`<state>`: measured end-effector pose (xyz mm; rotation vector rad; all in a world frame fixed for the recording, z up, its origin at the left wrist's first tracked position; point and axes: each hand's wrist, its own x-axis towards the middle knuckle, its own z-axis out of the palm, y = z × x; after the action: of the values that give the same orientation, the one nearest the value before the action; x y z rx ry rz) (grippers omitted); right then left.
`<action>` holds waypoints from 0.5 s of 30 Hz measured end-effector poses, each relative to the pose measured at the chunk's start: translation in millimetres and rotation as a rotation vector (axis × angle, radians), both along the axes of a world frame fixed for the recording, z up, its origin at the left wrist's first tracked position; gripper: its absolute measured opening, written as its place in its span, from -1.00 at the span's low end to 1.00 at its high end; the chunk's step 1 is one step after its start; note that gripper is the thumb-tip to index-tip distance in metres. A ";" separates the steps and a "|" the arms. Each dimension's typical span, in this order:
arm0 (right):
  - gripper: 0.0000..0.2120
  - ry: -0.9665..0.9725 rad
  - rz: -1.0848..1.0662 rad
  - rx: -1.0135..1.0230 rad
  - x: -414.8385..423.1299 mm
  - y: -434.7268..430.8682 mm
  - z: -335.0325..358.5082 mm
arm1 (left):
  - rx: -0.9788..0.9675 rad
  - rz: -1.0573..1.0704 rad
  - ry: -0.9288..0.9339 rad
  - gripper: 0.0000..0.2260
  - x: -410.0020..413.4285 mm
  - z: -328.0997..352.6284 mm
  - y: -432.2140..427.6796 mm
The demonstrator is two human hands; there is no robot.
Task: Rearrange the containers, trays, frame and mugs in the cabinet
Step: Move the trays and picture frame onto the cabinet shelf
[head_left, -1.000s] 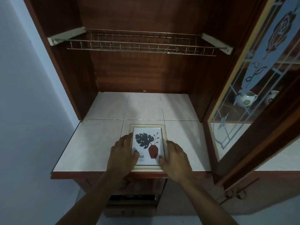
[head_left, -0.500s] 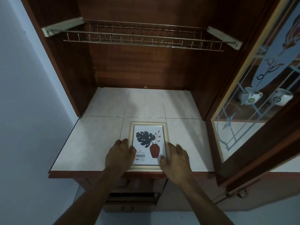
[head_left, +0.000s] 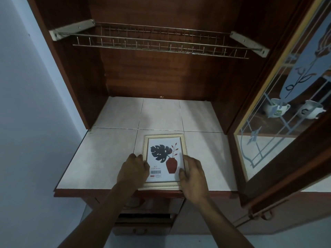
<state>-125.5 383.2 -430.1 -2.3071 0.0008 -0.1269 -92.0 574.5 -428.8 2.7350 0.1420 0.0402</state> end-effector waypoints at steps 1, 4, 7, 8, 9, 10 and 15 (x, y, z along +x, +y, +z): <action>-0.59 -0.002 -0.011 0.055 0.3 0.9 1.6 | -0.001 -0.003 -0.007 -0.71 0.1 0.4 -0.1; -0.62 -0.002 -0.060 0.213 1.9 3.5 4.3 | -0.023 0.000 -0.012 -0.72 0.2 1.3 0.0; -0.66 -0.014 -0.114 0.327 3.1 4.2 3.5 | -0.036 0.004 -0.017 -0.73 -1.7 2.8 0.1; -0.68 -0.023 -0.129 0.356 3.7 4.1 2.1 | -0.047 0.008 -0.017 -0.73 -1.9 2.7 0.3; -0.68 -0.025 -0.140 0.381 3.8 4.2 1.4 | -0.057 0.008 -0.017 -0.74 -2.0 1.9 0.4; -0.67 -0.025 -0.149 0.413 4.3 4.4 0.5 | -0.063 0.007 -0.011 -0.75 -2.2 1.1 0.6; -0.61 -0.004 -0.201 0.549 5.0 4.7 -2.3 | -0.152 0.038 -0.059 -0.76 -2.5 1.8 2.8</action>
<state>-120.5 387.9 -432.4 -1.7540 0.2372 -0.2058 -94.4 577.3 -427.0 2.5762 0.1724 0.1163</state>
